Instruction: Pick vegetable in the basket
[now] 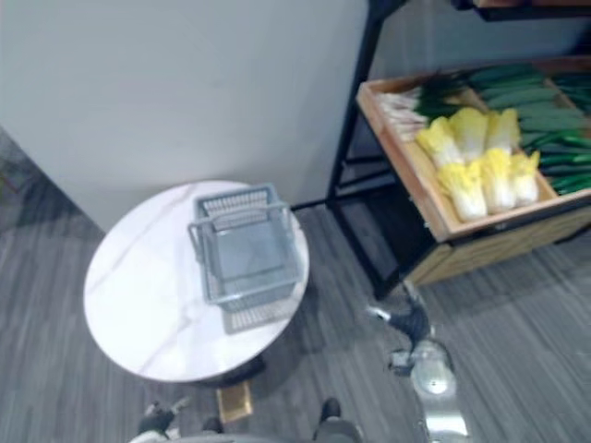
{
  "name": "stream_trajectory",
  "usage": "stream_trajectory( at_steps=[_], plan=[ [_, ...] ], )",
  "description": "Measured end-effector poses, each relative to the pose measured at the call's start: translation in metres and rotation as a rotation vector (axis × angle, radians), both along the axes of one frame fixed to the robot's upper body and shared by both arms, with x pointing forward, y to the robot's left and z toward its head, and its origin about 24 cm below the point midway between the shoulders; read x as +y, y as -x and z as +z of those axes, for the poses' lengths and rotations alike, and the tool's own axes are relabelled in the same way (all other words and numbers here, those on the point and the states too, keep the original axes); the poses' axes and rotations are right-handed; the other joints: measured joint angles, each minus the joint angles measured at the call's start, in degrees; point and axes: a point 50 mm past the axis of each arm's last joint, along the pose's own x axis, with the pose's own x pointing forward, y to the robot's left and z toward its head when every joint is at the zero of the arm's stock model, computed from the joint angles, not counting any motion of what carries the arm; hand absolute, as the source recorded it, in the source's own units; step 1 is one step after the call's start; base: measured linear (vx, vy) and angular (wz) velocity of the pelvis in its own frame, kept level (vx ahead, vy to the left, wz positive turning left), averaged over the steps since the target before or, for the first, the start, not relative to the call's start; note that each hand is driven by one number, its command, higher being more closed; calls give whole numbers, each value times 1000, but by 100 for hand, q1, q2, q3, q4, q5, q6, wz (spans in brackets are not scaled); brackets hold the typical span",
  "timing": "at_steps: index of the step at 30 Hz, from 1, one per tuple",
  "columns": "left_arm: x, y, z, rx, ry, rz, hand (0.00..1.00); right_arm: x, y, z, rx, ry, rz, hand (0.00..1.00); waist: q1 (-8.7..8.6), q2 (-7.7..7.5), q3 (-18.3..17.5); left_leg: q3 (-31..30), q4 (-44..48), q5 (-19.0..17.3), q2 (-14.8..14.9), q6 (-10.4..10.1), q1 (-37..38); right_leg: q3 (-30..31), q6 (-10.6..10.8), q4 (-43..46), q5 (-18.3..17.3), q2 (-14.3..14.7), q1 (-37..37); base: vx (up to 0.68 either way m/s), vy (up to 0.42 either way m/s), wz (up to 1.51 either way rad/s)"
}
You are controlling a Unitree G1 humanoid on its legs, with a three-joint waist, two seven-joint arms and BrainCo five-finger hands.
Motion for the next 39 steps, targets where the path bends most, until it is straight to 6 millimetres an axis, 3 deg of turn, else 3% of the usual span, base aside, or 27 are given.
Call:
stream_trajectory(
  at_steps=[3, 6, 8, 10, 14, 16, 19, 21, 27, 31, 39],
  plan=[
    [0, 3, -1, 11, 2, -21, 0, 9, -26, 34, -110, 233, 127, 0, 0, 17, 2, 80, -14, -20, -168, 36, 42, 110, 57, -140, 148, -130, 17, -14, 74, -19],
    [2, 3, -1, 11, 9, -29, 0, 52, -61, 64, -234, 346, 309, 0, 53, 17, 2, 55, -27, -2, -198, 61, 27, 93, 59, -229, 230, -144, 13, 1, -5, 3],
    [2, 2, 0, 5, 18, -37, 0, 91, -83, 84, -319, 400, 450, 0, 191, 16, 4, -25, -36, 24, -192, 88, -46, 27, 44, -264, 260, -129, -7, -1, -20, 13],
    [1, -1, 0, -4, 18, -40, 0, 113, -102, 90, -317, 479, 535, 0, 357, -17, 24, -81, -97, 82, -190, 103, -67, -33, 32, -293, 293, -113, -3, 6, -23, 15],
    [4, -5, 2, -20, 11, -36, 0, 131, -136, 102, -281, 575, 567, 0, 601, -123, 162, -388, -162, 207, -189, 121, -266, -315, 2, -357, 315, -110, 21, 4, -20, 36],
    [7, -12, 4, -41, 3, -36, 0, 135, -155, 117, -258, 653, 572, 0, 736, -196, 348, -545, -166, 260, -187, 137, -370, -422, -2, -360, 318, -110, 24, -12, -14, 35],
    [9, -16, 7, -68, -4, -29, 0, 140, -167, 141, -288, 687, 551, 0, 969, -289, 548, -700, -161, 304, -189, 133, -510, -487, -2, -368, 318, -113, -13, 0, -7, 29],
    [10, -14, 7, -62, -4, -27, 0, 150, -170, 152, -317, 687, 560, 0, 990, -317, 618, -815, -149, 315, -203, 139, -600, -561, -1, -387, 317, -128, -12, 16, -7, 24],
    [9, -16, 7, -68, -5, -28, 0, 164, -176, 157, -311, 697, 572, 0, 1137, -344, 799, -898, -147, 339, -223, 162, -694, -580, 3, -401, 314, -150, -32, 5, -1, 11],
    [10, -25, 9, -99, -3, -15, 0, 159, -185, 168, -296, 714, 520, 0, 1177, -394, 1033, -1002, -166, 426, -232, 171, -858, -633, 3, -386, 314, -157, -143, -21, -5, 11],
    [8, -33, 11, -117, -11, -12, 0, 144, -194, 166, -238, 690, 438, 0, 1283, -439, 1185, -1090, -174, 481, -240, 169, -1009, -690, 3, -339, 313, -171, -272, 7, -3, 4]
  ],
)
